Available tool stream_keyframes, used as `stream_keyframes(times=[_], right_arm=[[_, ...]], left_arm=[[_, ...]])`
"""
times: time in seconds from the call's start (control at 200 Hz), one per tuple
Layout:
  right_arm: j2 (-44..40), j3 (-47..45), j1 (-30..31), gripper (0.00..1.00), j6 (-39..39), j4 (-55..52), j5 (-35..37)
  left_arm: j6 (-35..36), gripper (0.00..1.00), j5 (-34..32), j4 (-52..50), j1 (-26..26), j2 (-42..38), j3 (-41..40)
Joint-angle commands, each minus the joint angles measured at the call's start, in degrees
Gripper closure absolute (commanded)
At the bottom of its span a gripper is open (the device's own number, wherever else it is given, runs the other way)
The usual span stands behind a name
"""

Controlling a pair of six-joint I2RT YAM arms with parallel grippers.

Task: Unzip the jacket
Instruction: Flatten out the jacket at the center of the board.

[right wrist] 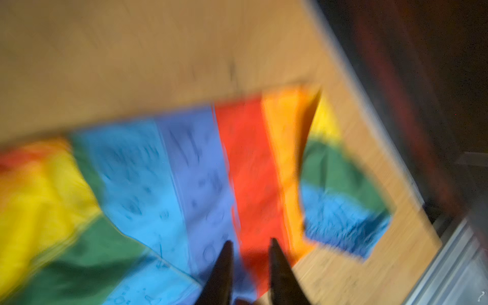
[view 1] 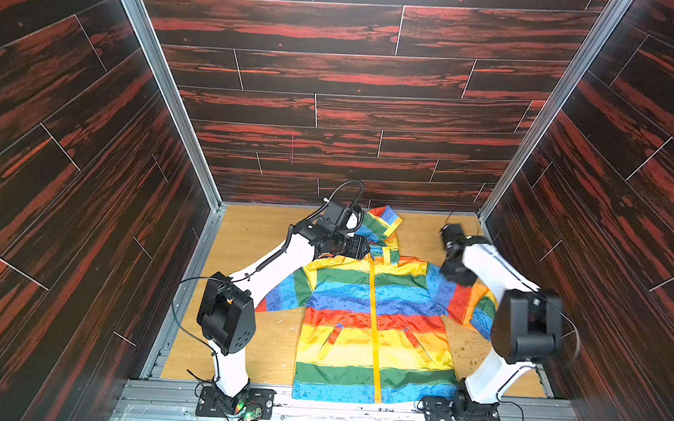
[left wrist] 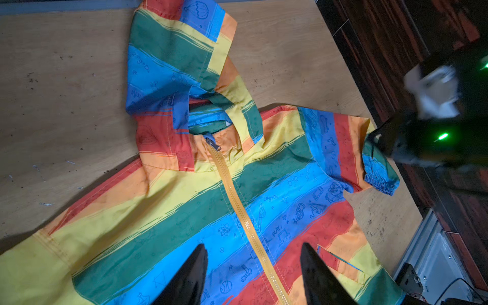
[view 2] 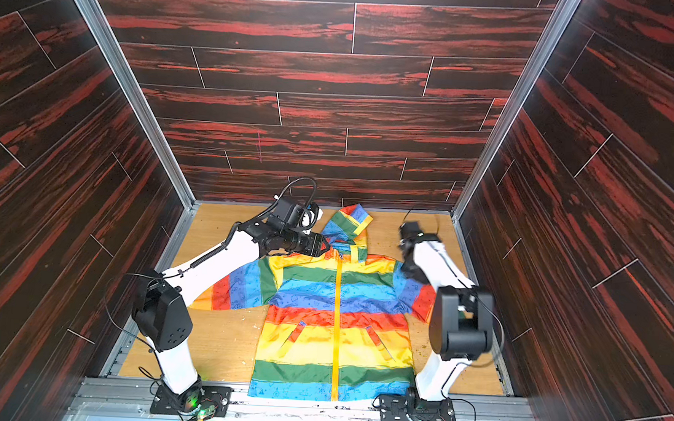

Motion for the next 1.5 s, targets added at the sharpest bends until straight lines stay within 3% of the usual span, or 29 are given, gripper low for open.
stream_keyframes(times=[0.0, 0.105, 0.235, 0.396, 0.556, 0.661, 0.716, 1.027, 1.237, 1.498], right_arm=[[1.43, -3.52, -2.02, 0.56, 10.77, -9.07, 5.33], [0.65, -6.04, -3.13, 0.31, 15.73, -12.76, 10.16], [1.15, -8.36, -5.53, 0.24, 13.07, -8.26, 7.49], [4.01, -8.84, -6.01, 0.24, 8.41, -2.88, 3.39], [4.95, -9.85, -8.3, 0.26, 4.65, 1.82, 1.27], [4.39, -10.32, -9.6, 0.28, 2.44, 3.94, 0.01], [4.67, -10.12, -9.69, 0.28, 2.01, 3.96, 0.01], [6.77, -10.36, -11.42, 0.4, 1.76, 4.14, -0.2], [7.89, -10.92, -12.12, 0.39, 2.18, 3.97, -0.75], [3.05, -13.09, -12.67, 0.44, 4.14, 3.11, 0.43]], left_arm=[[1.5, 0.42, -0.93, -2.29, 0.15, -0.5, 1.54], [3.06, 0.41, 0.0, -2.3, -0.44, -0.49, 2.26], [8.63, 0.37, -1.85, -6.71, -4.85, -0.16, 4.73], [9.47, 0.33, -0.72, -5.34, -9.21, -0.11, 5.47], [8.85, 0.31, -6.5, -3.39, -11.65, 0.87, 4.39], [5.99, 0.17, -9.4, 7.01, -12.21, 0.15, 0.26], [4.73, 0.14, -10.35, 9.18, -12.3, 0.29, 0.4], [3.86, 0.14, -10.56, 6.97, -12.34, 3.68, 4.87], [3.5, 0.15, -10.02, 5.46, -12.36, 5.17, 6.91], [3.41, 0.16, -9.93, 4.33, -12.31, 6.34, 8.67]])
